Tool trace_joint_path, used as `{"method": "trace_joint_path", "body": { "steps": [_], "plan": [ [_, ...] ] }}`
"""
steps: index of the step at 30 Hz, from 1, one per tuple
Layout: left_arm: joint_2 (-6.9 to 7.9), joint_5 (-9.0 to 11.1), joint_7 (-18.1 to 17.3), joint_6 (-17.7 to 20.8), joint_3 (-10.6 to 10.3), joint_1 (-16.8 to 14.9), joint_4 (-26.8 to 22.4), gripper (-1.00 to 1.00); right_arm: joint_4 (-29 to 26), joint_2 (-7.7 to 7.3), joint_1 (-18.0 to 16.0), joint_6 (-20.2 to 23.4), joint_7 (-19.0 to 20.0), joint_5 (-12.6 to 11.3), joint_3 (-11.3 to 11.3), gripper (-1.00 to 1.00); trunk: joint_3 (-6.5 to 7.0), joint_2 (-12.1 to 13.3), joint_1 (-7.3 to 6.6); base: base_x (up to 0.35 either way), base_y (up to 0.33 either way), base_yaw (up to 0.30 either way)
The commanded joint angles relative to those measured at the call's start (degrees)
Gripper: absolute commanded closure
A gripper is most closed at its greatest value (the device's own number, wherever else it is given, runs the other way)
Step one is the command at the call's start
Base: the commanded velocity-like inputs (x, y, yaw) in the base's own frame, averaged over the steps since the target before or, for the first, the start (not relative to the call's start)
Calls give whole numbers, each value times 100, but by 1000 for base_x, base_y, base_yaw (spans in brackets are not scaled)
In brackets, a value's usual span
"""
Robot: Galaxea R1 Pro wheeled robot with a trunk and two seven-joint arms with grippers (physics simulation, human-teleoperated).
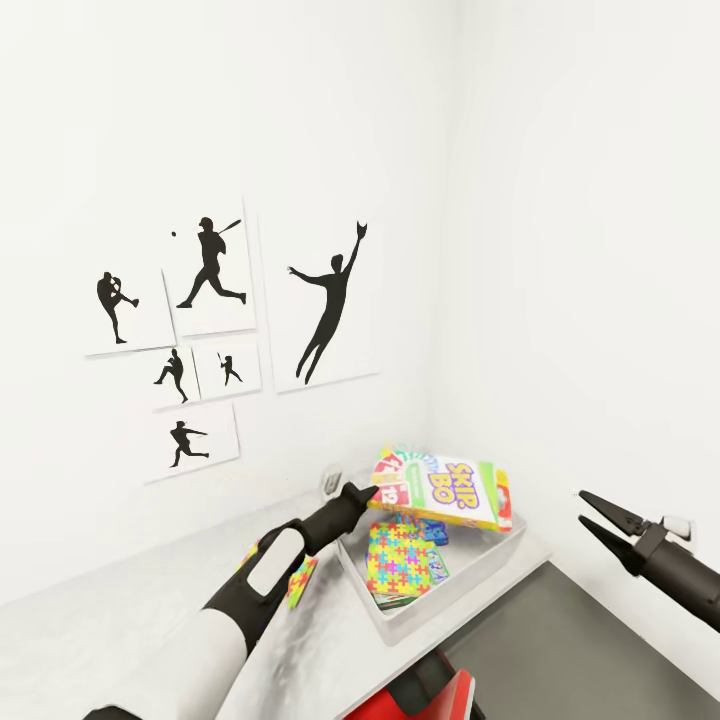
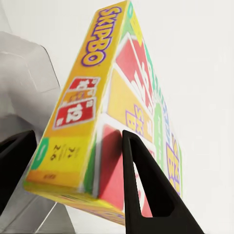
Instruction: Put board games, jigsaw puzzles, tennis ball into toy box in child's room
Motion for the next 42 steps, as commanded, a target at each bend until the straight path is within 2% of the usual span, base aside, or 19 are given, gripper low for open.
{"method": "trace_joint_path", "body": {
  "steps": [1,9,14,18,21,27,38,42],
  "plan": [
    [1,69,-3,33,29,25,2,100,14,0,-2,35,26,15,-27,-100,-2,-4,2,0,0,0],
    [2,67,42,23,139,85,5,100,31,-1,0,33,21,16,-65,-100,-2,-4,2,0,0,0],
    [2,75,400,8,459,103,5,100,30,-2,0,32,18,22,-75,-100,-2,-4,2,0,0,0],
    [2,80,549,-185,562,163,-2,100,30,-2,0,32,17,21,-83,-100,-2,-4,2,0,0,0],
    [-2,84,600,-409,587,214,-9,100,30,-2,0,32,12,21,-85,-100,-2,-4,2,0,0,0],
    [-13,85,707,-527,590,269,-26,100,37,-2,0,24,-3,24,-85,-100,-2,-4,2,0,0,0],
    [-18,87,742,-458,579,281,-23,100,39,-2,1,23,-9,24,-85,-100,-2,-4,2,0,0,0],
    [-16,86,739,-306,581,281,-22,100,46,2,0,23,-9,23,-85,-100,-2,-4,2,0,0,0]
  ]
}}
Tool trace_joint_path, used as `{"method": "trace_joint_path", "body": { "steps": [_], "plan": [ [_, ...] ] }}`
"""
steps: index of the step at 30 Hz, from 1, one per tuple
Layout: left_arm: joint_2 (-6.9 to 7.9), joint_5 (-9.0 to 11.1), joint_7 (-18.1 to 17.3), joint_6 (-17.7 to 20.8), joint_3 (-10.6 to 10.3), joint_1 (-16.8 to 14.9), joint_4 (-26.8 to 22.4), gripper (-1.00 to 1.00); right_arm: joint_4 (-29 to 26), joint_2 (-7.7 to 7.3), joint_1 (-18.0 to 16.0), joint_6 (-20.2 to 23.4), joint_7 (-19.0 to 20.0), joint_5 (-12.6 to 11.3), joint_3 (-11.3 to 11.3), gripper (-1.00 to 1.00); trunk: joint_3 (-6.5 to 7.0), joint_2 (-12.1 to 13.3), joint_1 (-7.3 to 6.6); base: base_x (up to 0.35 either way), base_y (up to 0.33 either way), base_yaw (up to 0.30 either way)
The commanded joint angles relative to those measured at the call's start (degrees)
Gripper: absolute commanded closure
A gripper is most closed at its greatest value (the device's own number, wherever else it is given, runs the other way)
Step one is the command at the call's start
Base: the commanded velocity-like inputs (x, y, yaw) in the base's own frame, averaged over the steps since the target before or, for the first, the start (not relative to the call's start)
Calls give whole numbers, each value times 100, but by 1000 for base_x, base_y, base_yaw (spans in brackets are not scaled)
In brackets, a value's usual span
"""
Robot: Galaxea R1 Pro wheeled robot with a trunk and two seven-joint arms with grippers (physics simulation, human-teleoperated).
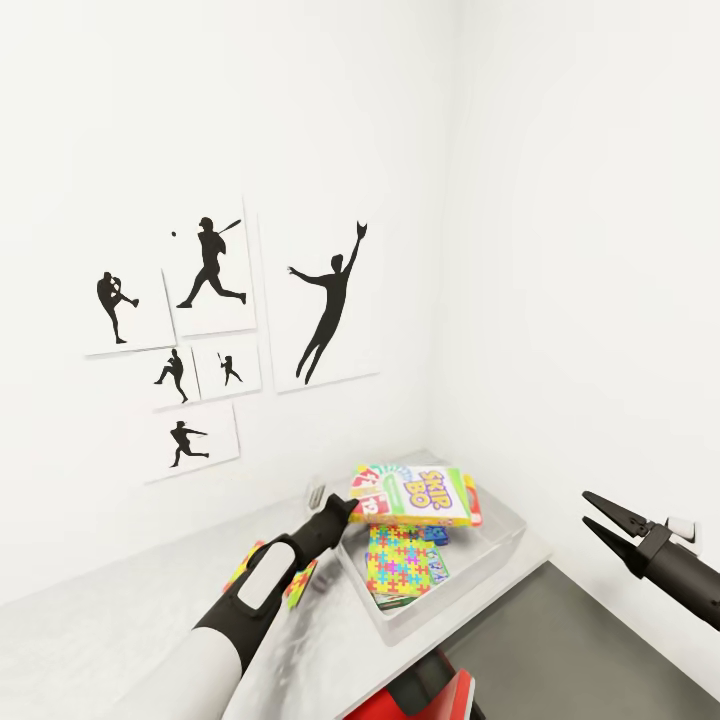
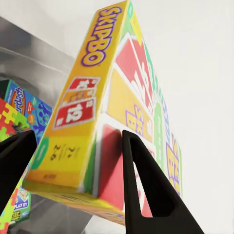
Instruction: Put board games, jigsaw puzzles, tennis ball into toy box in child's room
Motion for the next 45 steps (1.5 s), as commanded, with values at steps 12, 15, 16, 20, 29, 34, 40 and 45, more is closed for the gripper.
{"method": "trace_joint_path", "body": {
  "steps": [12,15,16,20,29,34,40,45],
  "plan": [
    [2,45,-5,317,-10,8,2,100,2,5,-4,32,25,9,-8,-100,-2,-4,2,0,0,0],
    [2,45,-5,317,-14,34,2,100,3,6,-4,32,25,9,-8,-100,-2,-4,2,0,0,0],
    [2,45,-5,317,-16,43,2,100,1,6,-4,32,25,8,-8,-100,-2,-4,2,0,0,0],
    [2,45,-5,318,-18,56,2,100,2,5,-4,32,25,8,-8,-100,-2,-4,2,0,0,0],
    [2,46,-5,310,-10,77,2,100,-3,6,-4,32,25,8,-8,-100,-2,-4,2,0,0,0],
    [2,45,-5,309,-10,106,2,100,-4,6,-4,32,25,8,-8,-100,-2,-4,2,0,0,0],
    [2,47,-5,313,-10,120,2,100,-5,6,-4,26,20,8,-8,-100,-2,-4,2,0,0,0],
    [2,52,-5,317,-10,143,2,100,1,0,-4,30,10,15,-8,-100,-2,-4,2,0,0,0]
  ]
}}
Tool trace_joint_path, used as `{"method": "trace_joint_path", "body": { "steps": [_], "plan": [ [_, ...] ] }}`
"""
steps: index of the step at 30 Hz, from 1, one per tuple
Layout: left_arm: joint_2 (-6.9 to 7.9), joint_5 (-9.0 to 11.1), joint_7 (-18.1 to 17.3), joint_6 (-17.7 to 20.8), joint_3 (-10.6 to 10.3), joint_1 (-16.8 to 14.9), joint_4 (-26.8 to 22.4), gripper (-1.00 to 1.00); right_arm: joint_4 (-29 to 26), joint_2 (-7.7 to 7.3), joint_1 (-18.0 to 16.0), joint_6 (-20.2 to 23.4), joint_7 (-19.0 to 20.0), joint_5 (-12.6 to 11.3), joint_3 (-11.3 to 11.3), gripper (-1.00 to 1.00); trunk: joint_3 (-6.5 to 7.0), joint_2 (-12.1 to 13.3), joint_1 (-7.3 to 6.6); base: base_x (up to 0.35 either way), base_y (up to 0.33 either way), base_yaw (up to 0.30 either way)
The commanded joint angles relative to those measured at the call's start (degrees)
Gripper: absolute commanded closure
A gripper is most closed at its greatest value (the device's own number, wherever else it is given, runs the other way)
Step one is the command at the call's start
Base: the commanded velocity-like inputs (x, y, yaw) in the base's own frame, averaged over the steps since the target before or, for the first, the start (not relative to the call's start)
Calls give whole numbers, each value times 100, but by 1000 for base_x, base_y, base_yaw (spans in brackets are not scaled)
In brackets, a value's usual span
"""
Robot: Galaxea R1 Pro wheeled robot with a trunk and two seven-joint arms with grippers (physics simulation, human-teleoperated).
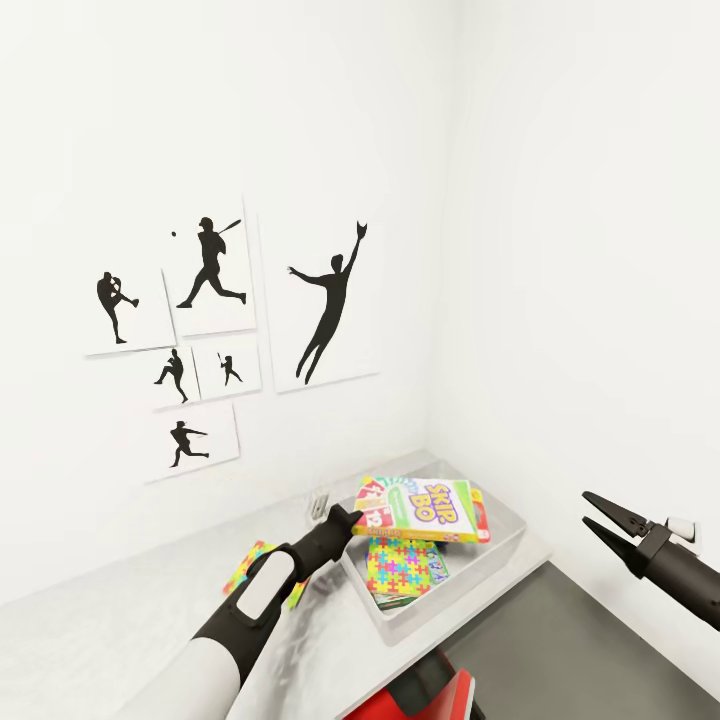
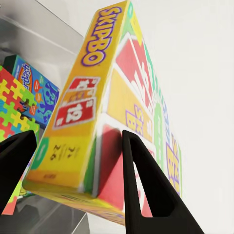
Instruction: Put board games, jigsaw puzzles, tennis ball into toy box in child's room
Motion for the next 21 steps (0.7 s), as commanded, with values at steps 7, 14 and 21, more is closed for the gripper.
{"method": "trace_joint_path", "body": {
  "steps": [7,14,21],
  "plan": [
    [-6,41,4,21,-7,3,2,100,5,7,-4,20,24,15,-8,-100,-2,-4,2,0,0,0],
    [-6,41,2,21,-11,6,2,100,7,7,-4,4,24,17,-1,-100,-2,-4,2,0,0,0],
    [-6,36,0,17,-16,25,0,-100,9,7,-4,-8,24,18,0,-100,-2,-4,2,0,0,0]
  ]
}}
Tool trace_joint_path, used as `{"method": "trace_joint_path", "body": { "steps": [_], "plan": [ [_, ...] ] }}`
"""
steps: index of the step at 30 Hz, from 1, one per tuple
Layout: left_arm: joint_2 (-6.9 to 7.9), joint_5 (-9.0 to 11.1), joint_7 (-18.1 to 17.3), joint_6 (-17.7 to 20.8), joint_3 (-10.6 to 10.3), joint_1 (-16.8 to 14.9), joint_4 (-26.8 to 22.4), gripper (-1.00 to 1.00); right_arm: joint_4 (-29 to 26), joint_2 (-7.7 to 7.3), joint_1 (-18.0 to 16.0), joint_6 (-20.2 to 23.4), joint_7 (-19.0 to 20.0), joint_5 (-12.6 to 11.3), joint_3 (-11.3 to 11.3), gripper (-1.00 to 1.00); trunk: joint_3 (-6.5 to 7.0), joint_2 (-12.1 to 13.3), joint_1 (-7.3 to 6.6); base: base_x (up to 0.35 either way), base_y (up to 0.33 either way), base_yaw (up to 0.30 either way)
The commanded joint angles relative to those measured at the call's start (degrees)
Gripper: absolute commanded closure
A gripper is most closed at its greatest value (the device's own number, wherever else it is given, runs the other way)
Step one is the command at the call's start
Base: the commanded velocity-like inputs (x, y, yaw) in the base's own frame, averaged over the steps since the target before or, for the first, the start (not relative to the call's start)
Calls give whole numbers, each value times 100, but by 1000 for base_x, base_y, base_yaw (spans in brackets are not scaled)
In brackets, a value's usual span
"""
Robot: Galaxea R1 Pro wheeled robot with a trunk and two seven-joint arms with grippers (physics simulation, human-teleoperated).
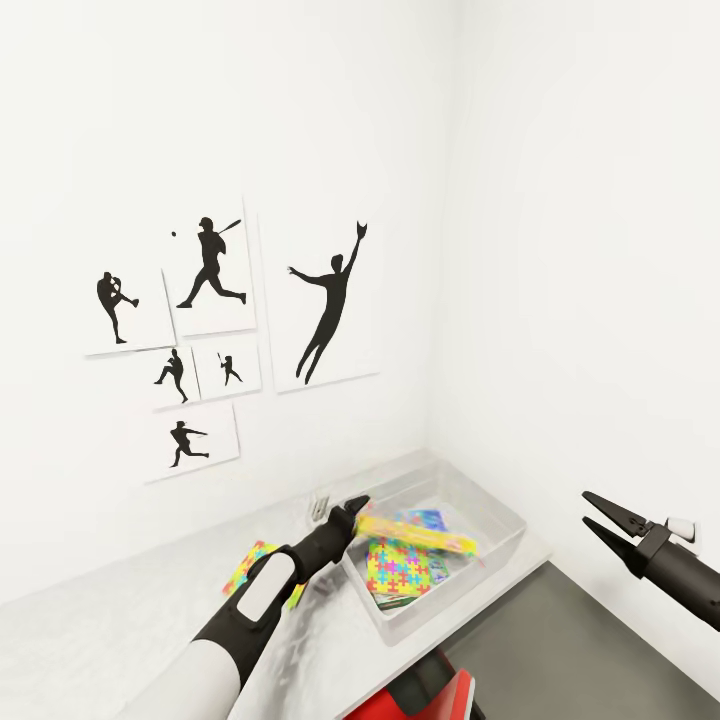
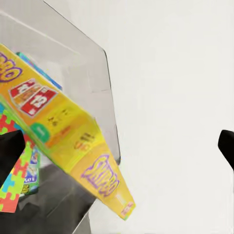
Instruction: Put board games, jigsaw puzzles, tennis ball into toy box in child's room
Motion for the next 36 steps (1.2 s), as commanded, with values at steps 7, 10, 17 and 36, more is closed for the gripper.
{"method": "trace_joint_path", "body": {
  "steps": [7,10,17,36],
  "plan": [
    [0,35,-9,29,-2,2,-1,-100,-1,1,-4,31,25,14,-8,-100,-2,-5,2,0,0,0],
    [0,35,-10,34,-2,2,0,-100,-2,1,-4,25,25,14,-8,-100,-2,-5,2,0,0,0],
    [5,35,-14,147,3,2,-4,-100,-2,1,-4,23,25,14,-4,-100,-2,-5,2,0,0,0],
    [407,31,-59,2096,485,-3,-937,-100,10,75,-4,22,25,18,4,-100,-2,-5,2,0,0,0]
  ]
}}
